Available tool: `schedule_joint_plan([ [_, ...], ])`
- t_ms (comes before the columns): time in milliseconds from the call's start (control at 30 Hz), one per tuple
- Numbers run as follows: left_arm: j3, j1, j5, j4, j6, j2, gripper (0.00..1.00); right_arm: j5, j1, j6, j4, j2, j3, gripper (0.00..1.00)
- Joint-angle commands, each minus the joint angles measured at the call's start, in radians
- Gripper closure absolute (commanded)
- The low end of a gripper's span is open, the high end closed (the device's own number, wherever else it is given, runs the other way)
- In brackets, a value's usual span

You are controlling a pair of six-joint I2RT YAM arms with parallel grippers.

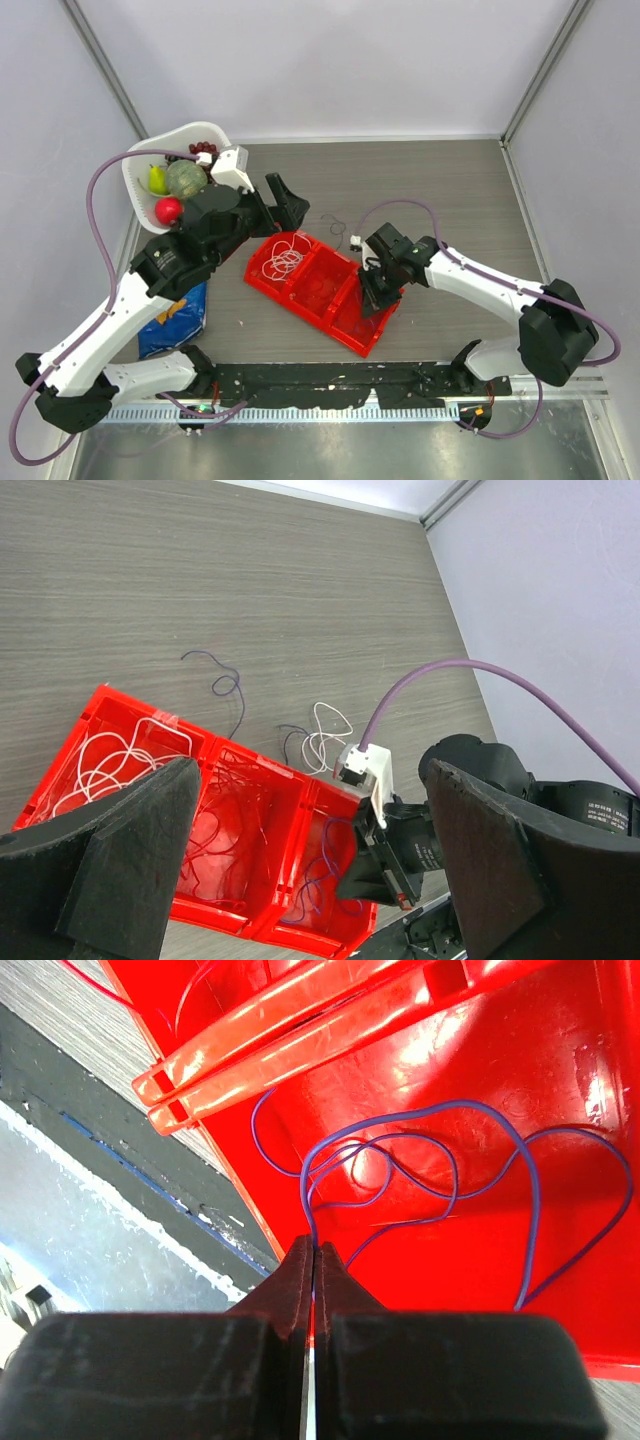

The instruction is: Untangle the cables

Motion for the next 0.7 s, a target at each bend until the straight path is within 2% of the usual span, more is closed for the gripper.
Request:
schedule_joint_plan([
  [0,0.002,0.004,0.005,0.039,-0.008,0.018,0.0,-0.006,0.006,0.014,-0.01,-0.007,0.037,0.99],
  [133,0.021,0.004,0.013,0.032,-0.004,0.031,0.0,0.023,0.006,0.02,-0.025,0.044,0.096,0.97],
  [200,0.019,0.003,0.004,0.028,-0.004,0.026,0.0,0.069,0.006,0.022,-0.03,0.032,0.103,0.89],
  [300,0.011,0.003,-0.004,0.031,-0.005,0.018,0.0,0.114,0.004,0.013,-0.05,0.011,0.129,0.69],
  [367,0.014,0.003,-0.004,0.031,-0.004,0.02,0.0,0.148,0.004,0.008,-0.063,-0.008,0.162,0.61],
  [567,0.03,0.004,0.004,0.023,-0.007,0.038,0.0,0.295,-0.042,0.054,-0.071,-0.043,0.264,0.54],
  [667,0.048,0.004,0.021,0.003,-0.033,0.049,0.0,0.429,-0.114,0.156,-0.06,-0.022,0.29,0.52],
])
